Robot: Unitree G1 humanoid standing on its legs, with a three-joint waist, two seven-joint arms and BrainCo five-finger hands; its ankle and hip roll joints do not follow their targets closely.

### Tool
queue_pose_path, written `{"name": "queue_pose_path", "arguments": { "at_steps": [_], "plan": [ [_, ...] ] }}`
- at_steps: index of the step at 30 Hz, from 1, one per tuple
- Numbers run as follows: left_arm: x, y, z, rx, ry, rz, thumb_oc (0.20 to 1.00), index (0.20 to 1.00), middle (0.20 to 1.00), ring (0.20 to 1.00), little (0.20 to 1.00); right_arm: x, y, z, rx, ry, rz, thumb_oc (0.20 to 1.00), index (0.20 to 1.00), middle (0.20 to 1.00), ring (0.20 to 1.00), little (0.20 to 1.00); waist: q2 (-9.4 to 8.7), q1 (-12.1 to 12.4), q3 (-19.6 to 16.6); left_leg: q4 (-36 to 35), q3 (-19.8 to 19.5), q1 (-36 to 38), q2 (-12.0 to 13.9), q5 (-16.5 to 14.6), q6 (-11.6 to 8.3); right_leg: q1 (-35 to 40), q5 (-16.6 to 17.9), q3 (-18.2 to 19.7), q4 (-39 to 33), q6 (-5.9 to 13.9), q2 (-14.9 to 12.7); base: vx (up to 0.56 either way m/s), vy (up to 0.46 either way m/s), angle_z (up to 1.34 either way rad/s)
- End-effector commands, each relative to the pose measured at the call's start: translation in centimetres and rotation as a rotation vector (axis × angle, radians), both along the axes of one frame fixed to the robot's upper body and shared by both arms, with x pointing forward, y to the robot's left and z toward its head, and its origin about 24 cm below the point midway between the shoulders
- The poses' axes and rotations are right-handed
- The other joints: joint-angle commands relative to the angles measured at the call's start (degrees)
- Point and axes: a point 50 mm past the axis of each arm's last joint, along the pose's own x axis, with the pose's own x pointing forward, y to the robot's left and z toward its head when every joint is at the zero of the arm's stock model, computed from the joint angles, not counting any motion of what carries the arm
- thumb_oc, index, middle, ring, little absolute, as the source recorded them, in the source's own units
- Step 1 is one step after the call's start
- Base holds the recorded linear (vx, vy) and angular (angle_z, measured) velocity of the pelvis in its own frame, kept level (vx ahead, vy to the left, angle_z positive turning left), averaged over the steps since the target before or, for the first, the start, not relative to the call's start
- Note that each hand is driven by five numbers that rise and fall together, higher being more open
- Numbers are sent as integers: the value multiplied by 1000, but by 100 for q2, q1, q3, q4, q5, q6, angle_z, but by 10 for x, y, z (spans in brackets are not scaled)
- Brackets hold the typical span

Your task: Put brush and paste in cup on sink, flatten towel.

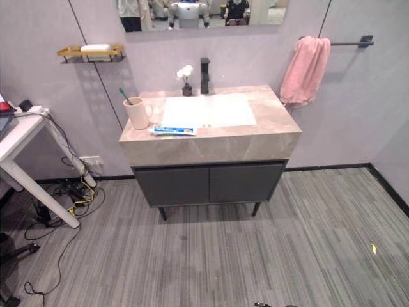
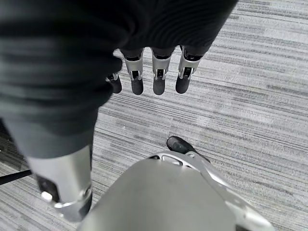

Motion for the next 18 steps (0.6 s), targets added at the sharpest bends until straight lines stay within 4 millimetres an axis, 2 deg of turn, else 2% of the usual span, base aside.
{"name": "queue_pose_path", "arguments": {
  "at_steps": [1, 7, 12, 18],
  "plan": [
    [10, 1, 1, 6, -26, 16, 1000, 1000, 1000, 1000, 1000, 14, -2, 3, -20, -22, 40, 1000, 1000, 1000, 1000, 1000, -276, 26, 18, -365, -225, 139, 68, -64, -132, 257, 364, 10, -627, 639, -344, 0, 0, 0],
    [9, 1, 1, 7, -25, 33, 1000, 1000, 1000, 1000, 1000, 14, 5, 1, -2, -14, 75, 1000, 1000, 1000, 1000, 1000, -301, 44, -18, -382, -225, 204, 70, -83, -127, 313, 341, 25, -636, 636, -327, 0, 0, 0],
    [8, 1, 0, 7, -24, 41, 1000, 1000, 1000, 1000, 1000, 15, 5, 2, 12, -27, 39, 1000, 1000, 1000, 1000, 1000, -308, 61, -4, -227, -250, 154, 37, -156, -85, 274, 344, 155, -576, 628, -324, -15, 8, -7],
    [11, 1, 1, 10, -20, 15, 1000, 1000, 1000, 1000, 1000, 8, 5, 0, 13, -5, -7, 1000, 1000, 1000, 1000, 1000, -328, 33, -21, -287, -247, 201, 50, -135, -95, 318, 312, 114, -565, 615, -309, -3, 0, -4]
  ]
}}
